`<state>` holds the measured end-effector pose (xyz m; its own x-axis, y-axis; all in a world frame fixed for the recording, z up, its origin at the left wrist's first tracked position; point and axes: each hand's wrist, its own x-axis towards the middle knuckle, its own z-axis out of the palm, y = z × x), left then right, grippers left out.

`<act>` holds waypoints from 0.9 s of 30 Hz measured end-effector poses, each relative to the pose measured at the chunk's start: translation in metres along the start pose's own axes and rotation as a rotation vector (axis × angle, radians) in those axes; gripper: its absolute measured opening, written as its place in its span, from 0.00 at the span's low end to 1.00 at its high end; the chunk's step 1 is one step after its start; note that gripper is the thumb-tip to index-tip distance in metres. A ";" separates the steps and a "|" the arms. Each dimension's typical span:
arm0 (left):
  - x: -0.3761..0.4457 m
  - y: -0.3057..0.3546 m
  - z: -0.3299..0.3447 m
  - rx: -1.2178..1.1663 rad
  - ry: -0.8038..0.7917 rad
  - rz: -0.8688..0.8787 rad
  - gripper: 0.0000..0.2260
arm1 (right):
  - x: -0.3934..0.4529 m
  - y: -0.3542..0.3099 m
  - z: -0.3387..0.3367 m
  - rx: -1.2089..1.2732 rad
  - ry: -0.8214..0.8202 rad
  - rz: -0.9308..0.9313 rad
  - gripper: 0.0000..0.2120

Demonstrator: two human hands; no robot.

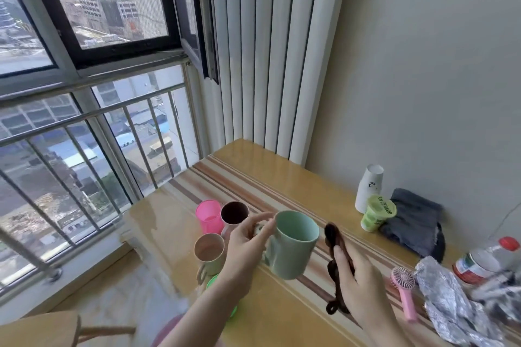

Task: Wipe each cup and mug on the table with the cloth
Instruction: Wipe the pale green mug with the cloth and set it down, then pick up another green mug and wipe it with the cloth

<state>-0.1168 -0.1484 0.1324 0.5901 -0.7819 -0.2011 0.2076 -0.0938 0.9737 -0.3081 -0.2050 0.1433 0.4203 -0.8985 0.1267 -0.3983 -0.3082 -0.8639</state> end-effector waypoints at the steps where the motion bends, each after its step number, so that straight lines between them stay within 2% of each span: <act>1: 0.001 -0.014 0.001 0.015 0.039 -0.018 0.06 | 0.001 0.006 0.001 -0.004 0.012 0.024 0.18; 4: 0.001 -0.060 0.004 0.070 0.114 -0.105 0.12 | 0.002 0.020 0.004 -0.027 0.043 0.062 0.17; 9: -0.005 -0.134 0.012 0.104 0.170 -0.211 0.08 | 0.005 0.041 0.019 -0.038 -0.037 0.099 0.17; 15: -0.006 -0.193 0.017 0.108 0.165 -0.256 0.17 | 0.007 0.068 0.033 -0.018 -0.046 0.175 0.17; 18: 0.002 -0.206 0.013 0.180 0.146 -0.227 0.16 | 0.009 0.078 0.039 -0.006 -0.031 0.209 0.16; 22: 0.000 -0.200 0.002 0.358 0.038 -0.240 0.17 | 0.007 0.079 0.043 0.008 -0.042 0.244 0.17; 27: -0.005 -0.198 -0.009 0.567 0.032 -0.247 0.16 | 0.007 0.061 0.047 0.049 -0.050 0.257 0.18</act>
<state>-0.1534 -0.1206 -0.0605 0.6021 -0.6776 -0.4223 -0.1010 -0.5894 0.8015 -0.2909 -0.2151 0.0683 0.3508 -0.9283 -0.1233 -0.4579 -0.0552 -0.8873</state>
